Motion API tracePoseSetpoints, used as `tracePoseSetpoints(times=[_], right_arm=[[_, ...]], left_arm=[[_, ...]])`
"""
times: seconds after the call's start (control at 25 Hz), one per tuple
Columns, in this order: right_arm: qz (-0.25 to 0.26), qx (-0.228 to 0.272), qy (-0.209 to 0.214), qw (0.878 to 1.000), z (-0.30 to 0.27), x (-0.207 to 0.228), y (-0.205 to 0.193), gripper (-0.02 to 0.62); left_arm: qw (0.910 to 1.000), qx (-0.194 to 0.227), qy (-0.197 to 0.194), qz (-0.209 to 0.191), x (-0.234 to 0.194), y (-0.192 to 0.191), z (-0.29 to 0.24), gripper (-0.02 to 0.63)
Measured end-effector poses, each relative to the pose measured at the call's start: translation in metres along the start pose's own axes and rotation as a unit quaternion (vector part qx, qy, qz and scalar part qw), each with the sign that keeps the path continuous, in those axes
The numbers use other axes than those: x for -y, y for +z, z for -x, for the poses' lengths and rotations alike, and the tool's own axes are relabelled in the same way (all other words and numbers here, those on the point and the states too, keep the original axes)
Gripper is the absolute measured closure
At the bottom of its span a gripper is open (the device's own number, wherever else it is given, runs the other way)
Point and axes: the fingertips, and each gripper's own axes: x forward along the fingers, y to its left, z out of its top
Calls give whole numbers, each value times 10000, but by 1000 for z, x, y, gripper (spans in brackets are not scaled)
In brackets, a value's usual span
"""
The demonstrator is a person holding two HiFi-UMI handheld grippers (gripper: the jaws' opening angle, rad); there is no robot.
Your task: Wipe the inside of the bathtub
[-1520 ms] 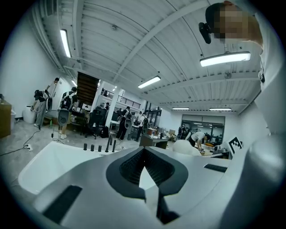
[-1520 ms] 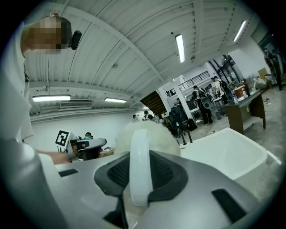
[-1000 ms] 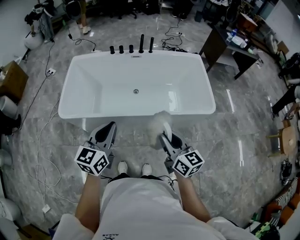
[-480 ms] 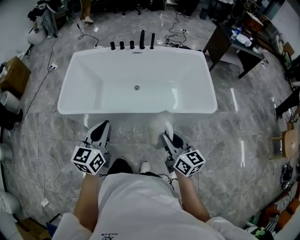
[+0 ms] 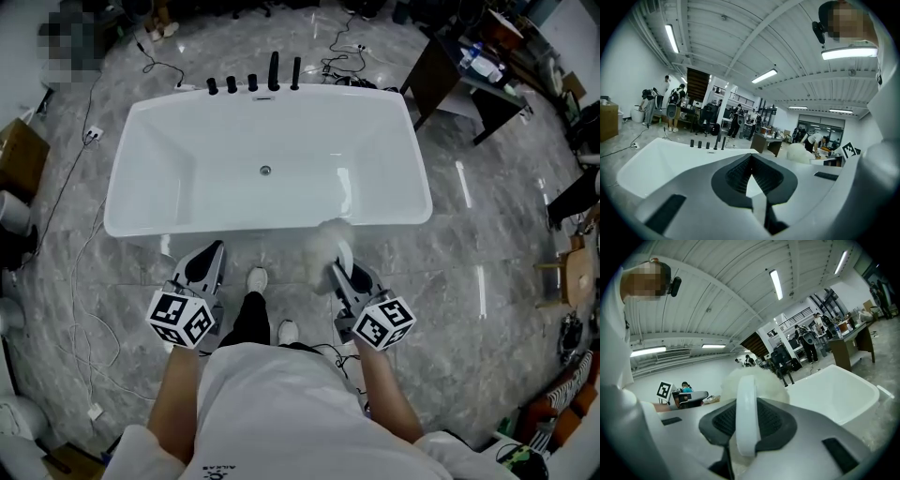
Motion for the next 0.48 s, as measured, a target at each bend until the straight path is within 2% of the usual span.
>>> tracePoseSetpoints(times=[0.24,0.48], right_arm=[[-39,230,-451,9987,-27,25,22,503],[-66,485,-902,9947,-60,48,57,503]], left_arm=[[9980,-174,-590,-140,-16,8,-62,600],[9897,-336,-1327,-414,-16,36,-134,601]])
